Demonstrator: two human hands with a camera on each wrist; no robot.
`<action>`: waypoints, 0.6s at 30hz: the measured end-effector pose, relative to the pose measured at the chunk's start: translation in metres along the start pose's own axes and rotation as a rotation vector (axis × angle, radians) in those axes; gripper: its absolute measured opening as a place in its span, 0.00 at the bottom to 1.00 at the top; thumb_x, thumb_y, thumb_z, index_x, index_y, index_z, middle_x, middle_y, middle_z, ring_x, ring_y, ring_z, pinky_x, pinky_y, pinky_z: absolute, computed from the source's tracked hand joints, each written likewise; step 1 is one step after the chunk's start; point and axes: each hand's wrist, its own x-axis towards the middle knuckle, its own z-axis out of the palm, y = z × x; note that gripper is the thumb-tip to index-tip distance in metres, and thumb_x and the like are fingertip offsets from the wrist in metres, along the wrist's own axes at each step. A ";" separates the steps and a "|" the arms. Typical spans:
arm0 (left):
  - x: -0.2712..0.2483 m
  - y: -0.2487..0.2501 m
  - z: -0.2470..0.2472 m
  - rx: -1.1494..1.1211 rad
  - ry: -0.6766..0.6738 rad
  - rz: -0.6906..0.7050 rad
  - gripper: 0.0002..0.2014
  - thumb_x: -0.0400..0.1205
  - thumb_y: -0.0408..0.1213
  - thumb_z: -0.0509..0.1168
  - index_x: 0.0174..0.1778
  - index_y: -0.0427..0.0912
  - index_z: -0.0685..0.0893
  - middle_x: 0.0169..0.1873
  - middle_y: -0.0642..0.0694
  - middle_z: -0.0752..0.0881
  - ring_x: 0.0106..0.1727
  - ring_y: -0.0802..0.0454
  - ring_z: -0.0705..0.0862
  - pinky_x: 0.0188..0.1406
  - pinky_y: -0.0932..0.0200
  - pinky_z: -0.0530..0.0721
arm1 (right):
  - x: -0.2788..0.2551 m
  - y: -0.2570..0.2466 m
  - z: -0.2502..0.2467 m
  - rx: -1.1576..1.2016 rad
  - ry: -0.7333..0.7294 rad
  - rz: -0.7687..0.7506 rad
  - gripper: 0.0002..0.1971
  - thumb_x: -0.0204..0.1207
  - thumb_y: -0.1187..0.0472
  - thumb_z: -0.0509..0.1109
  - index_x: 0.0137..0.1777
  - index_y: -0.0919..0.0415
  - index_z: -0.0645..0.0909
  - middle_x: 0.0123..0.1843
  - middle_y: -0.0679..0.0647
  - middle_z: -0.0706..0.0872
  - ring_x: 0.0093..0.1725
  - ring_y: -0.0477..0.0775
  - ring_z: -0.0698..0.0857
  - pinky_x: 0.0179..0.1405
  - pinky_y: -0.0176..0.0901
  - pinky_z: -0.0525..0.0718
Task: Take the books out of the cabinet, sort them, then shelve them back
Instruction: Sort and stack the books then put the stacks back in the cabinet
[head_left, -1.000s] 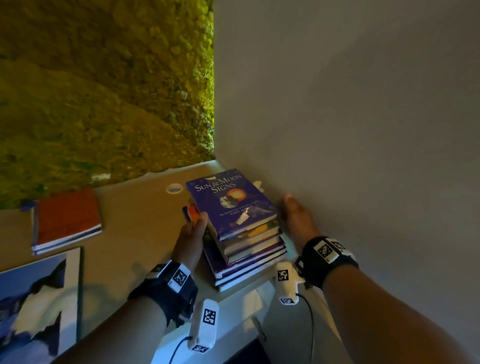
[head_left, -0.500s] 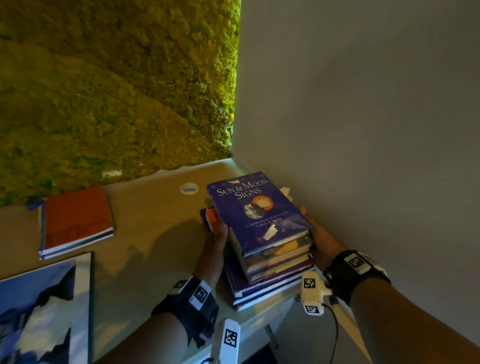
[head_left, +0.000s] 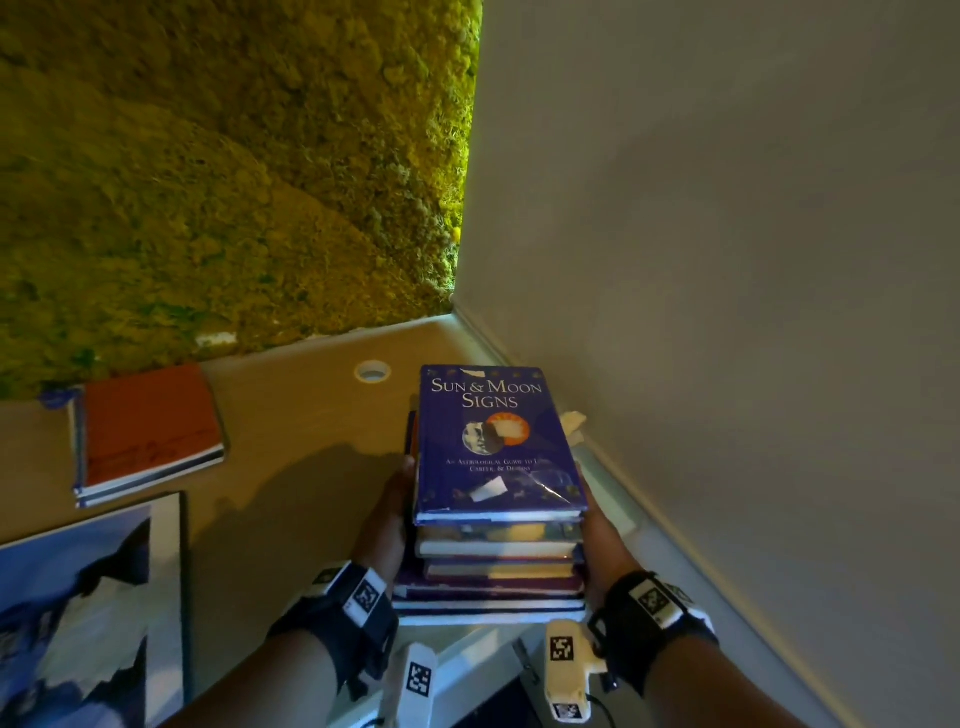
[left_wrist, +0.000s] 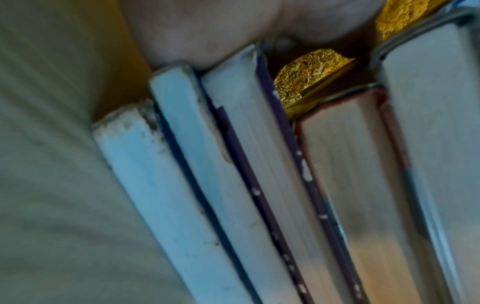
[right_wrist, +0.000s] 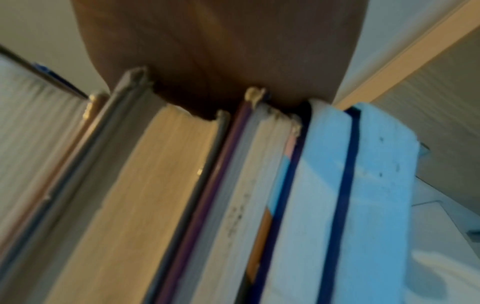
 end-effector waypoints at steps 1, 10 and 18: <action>-0.012 0.000 0.001 0.009 -0.013 0.020 0.38 0.76 0.73 0.63 0.68 0.46 0.87 0.64 0.36 0.89 0.63 0.36 0.88 0.68 0.33 0.82 | -0.004 0.007 -0.003 0.006 0.005 0.012 0.21 0.88 0.42 0.60 0.40 0.56 0.79 0.13 0.51 0.78 0.11 0.46 0.79 0.13 0.31 0.75; -0.138 -0.046 0.004 0.039 0.115 0.309 0.25 0.80 0.65 0.66 0.63 0.51 0.89 0.58 0.48 0.92 0.59 0.51 0.91 0.64 0.52 0.86 | -0.034 0.092 -0.069 0.018 -0.183 0.073 0.35 0.82 0.27 0.55 0.54 0.55 0.93 0.49 0.63 0.95 0.43 0.66 0.94 0.51 0.63 0.91; -0.281 -0.085 0.033 -0.062 -0.015 0.147 0.23 0.85 0.62 0.59 0.68 0.55 0.86 0.63 0.35 0.89 0.59 0.29 0.88 0.61 0.26 0.84 | -0.109 0.155 -0.127 -0.011 -0.317 0.060 0.41 0.72 0.22 0.65 0.66 0.57 0.89 0.62 0.67 0.91 0.62 0.73 0.90 0.67 0.77 0.83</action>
